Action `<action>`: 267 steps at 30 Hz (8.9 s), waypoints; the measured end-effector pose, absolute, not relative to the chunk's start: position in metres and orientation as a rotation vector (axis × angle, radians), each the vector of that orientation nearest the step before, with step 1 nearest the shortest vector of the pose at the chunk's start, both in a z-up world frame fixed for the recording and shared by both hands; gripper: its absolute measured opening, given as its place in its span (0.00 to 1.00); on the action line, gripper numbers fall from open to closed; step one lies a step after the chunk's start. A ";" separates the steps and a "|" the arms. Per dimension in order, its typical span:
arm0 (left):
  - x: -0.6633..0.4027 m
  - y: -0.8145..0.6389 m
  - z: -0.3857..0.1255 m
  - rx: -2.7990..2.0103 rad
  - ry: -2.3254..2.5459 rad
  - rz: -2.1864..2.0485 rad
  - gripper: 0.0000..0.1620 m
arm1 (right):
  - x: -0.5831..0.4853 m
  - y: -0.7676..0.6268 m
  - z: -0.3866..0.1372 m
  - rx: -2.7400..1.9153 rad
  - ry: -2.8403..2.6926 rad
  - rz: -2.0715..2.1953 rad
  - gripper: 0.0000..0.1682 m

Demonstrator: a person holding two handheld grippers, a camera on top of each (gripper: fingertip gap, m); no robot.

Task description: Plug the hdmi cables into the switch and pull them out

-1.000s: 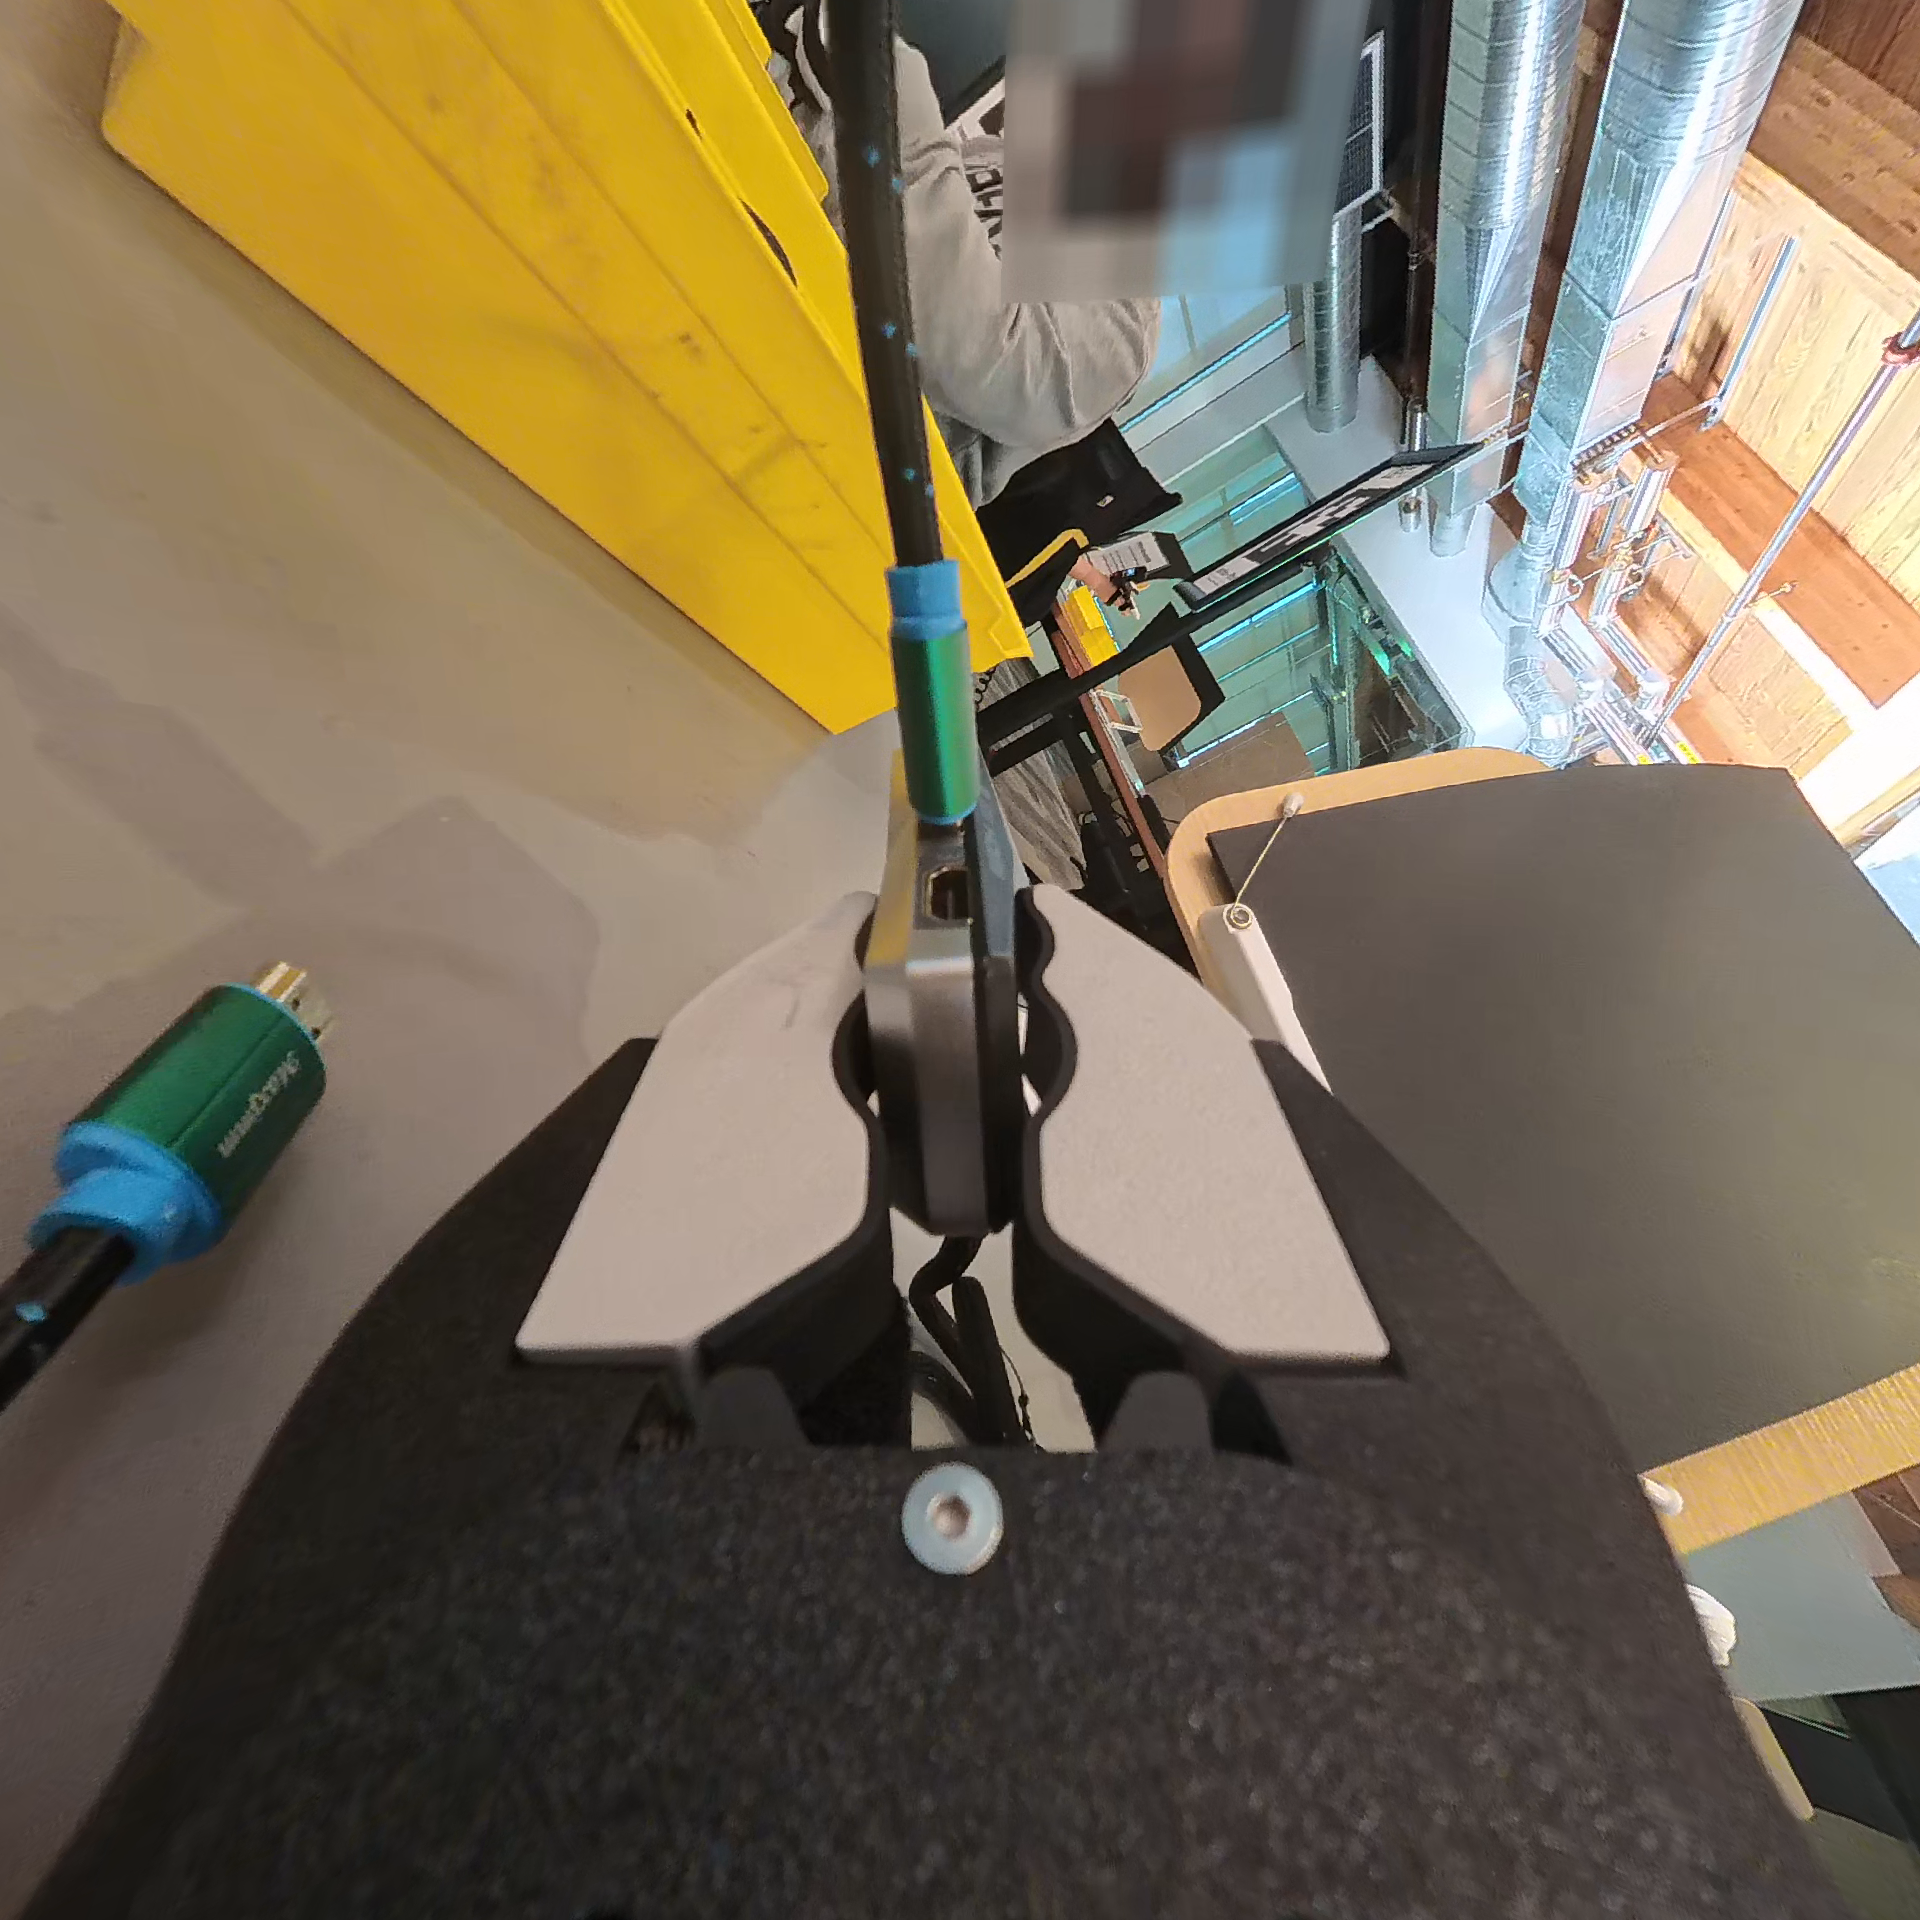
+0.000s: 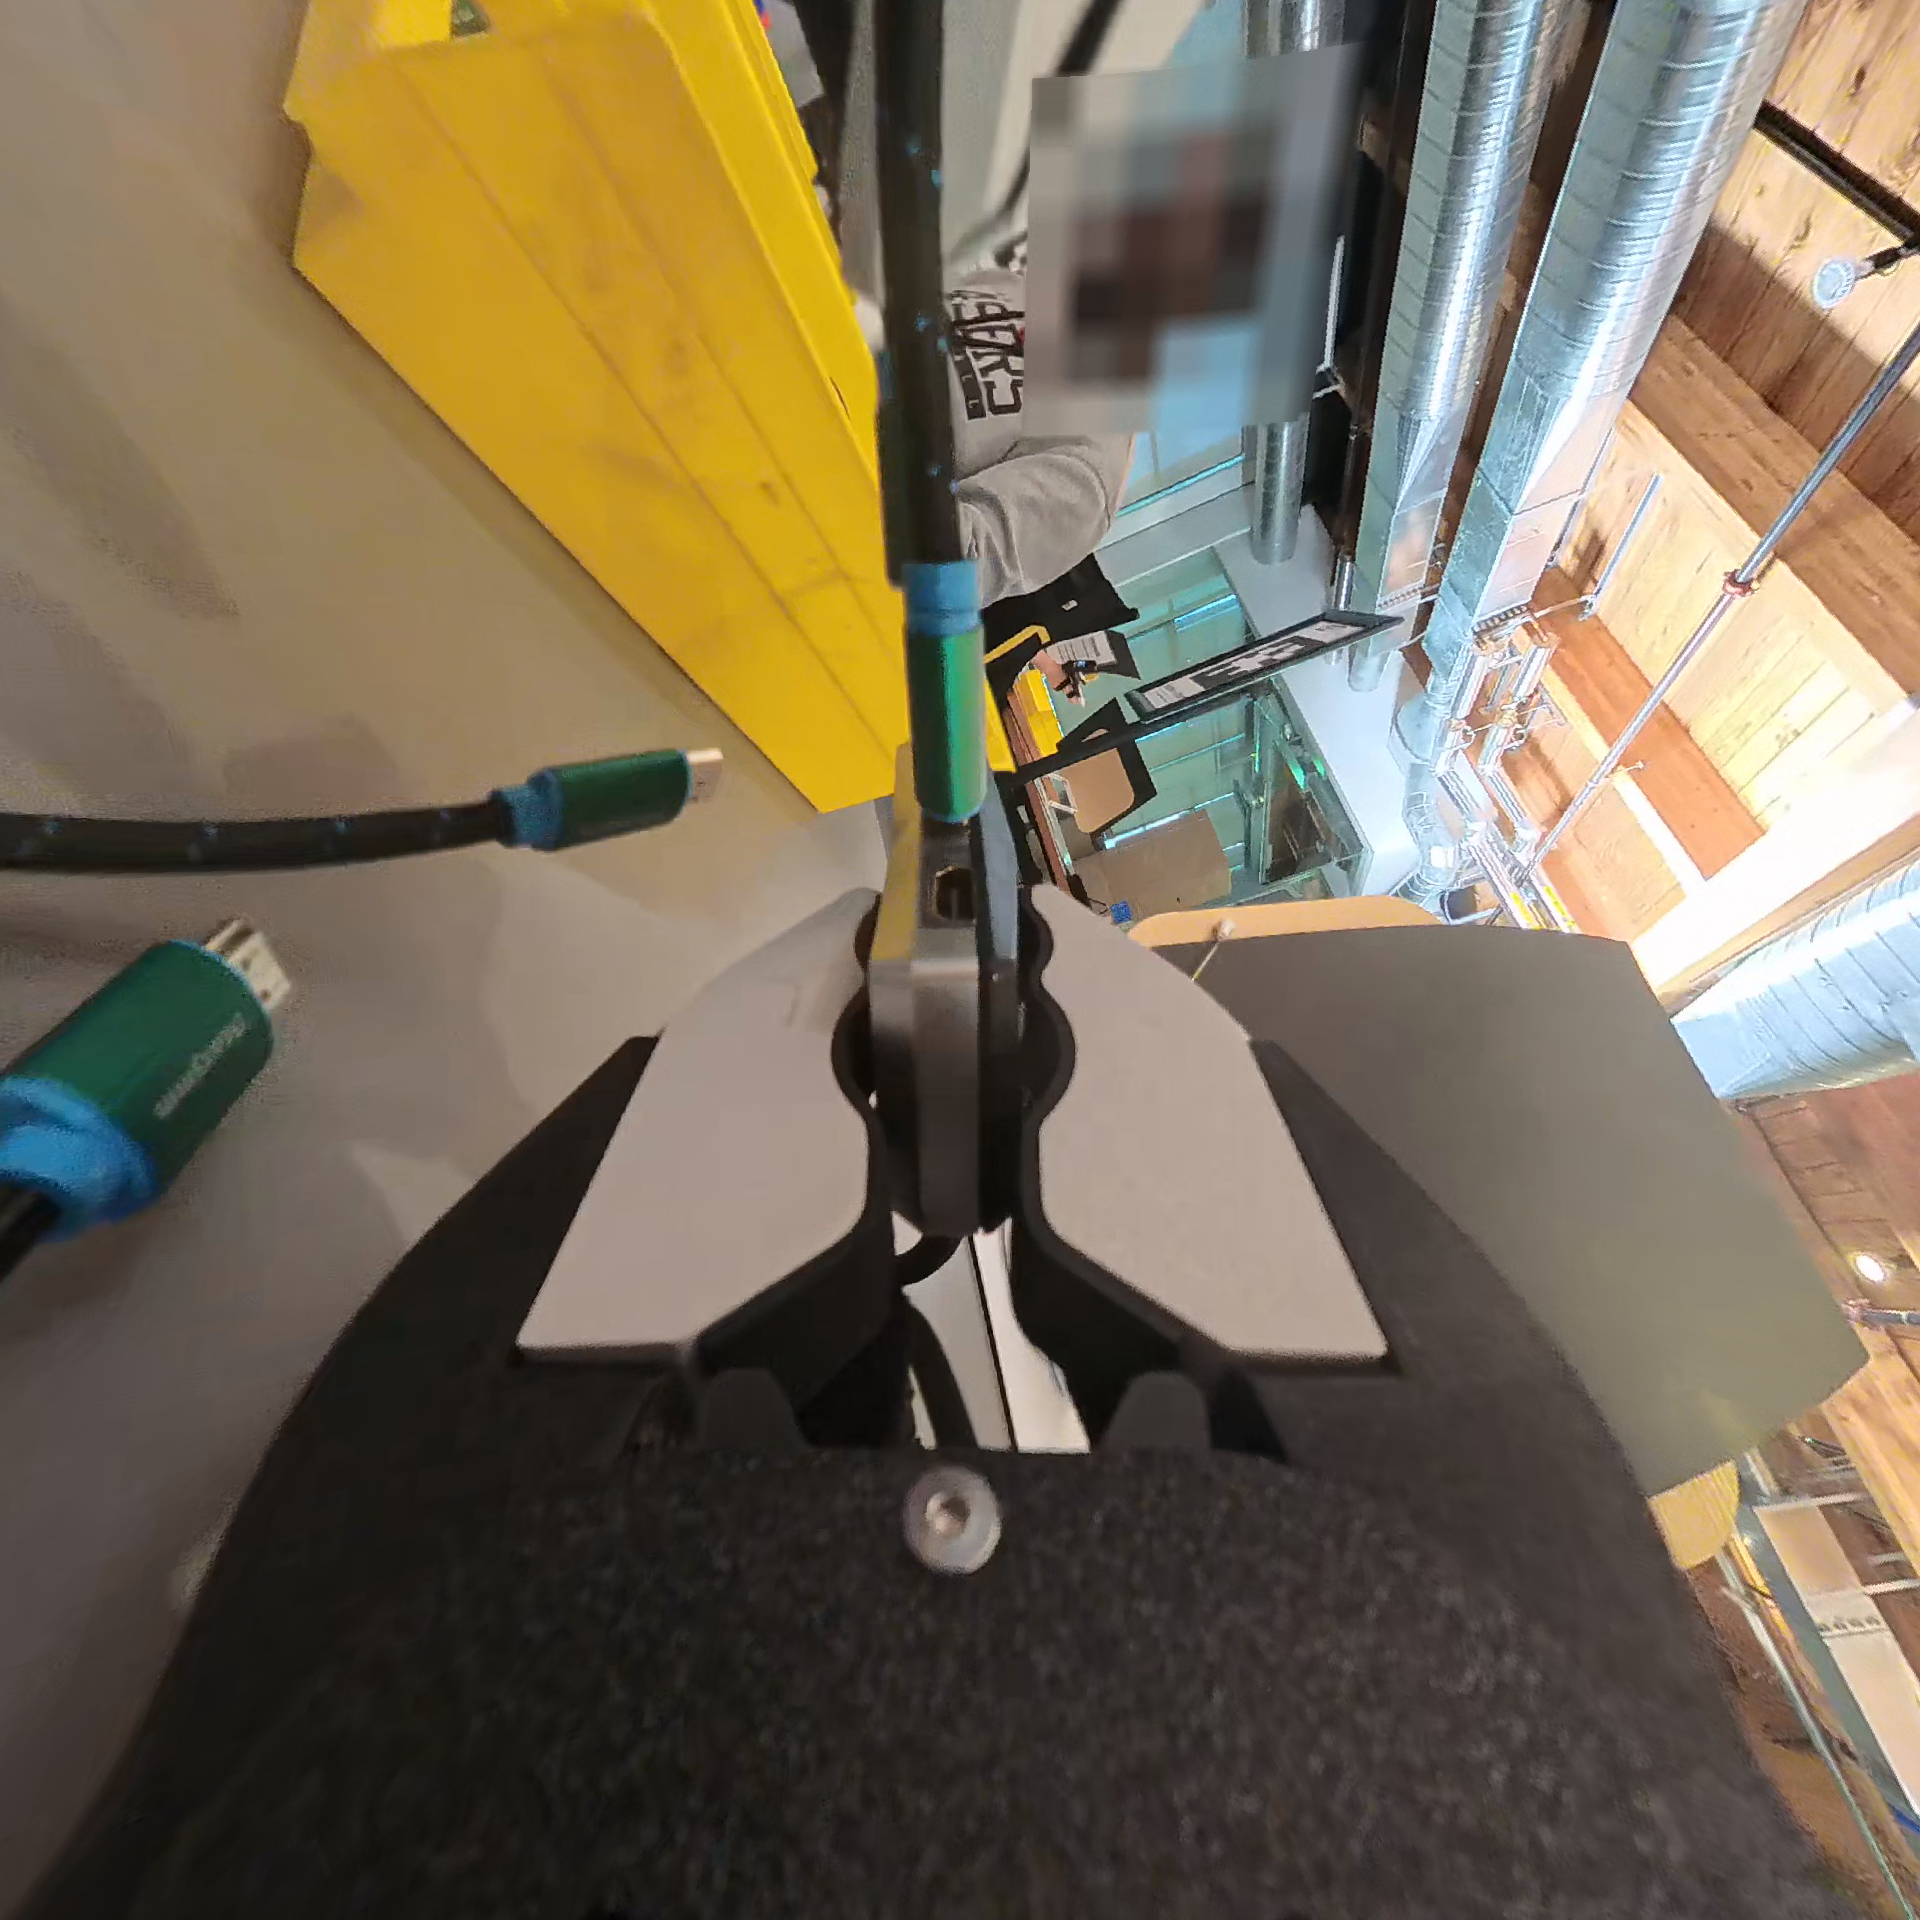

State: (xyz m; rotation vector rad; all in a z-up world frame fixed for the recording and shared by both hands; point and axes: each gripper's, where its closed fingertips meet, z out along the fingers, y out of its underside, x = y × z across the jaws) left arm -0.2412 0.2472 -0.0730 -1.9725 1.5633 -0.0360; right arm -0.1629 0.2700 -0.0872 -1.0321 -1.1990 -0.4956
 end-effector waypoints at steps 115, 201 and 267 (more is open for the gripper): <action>-0.222 0.262 -0.083 -1.376 1.599 0.194 0.04 | -0.168 0.277 -0.103 -1.142 -1.243 -0.385 0.13; -0.221 0.273 -0.101 -1.804 1.282 -0.581 0.05 | -0.168 0.284 -0.111 -1.207 -1.259 -0.460 0.13; -0.306 0.171 -0.088 -1.577 1.107 -0.350 0.24 | -0.040 0.274 0.202 -1.358 -0.863 -0.006 0.13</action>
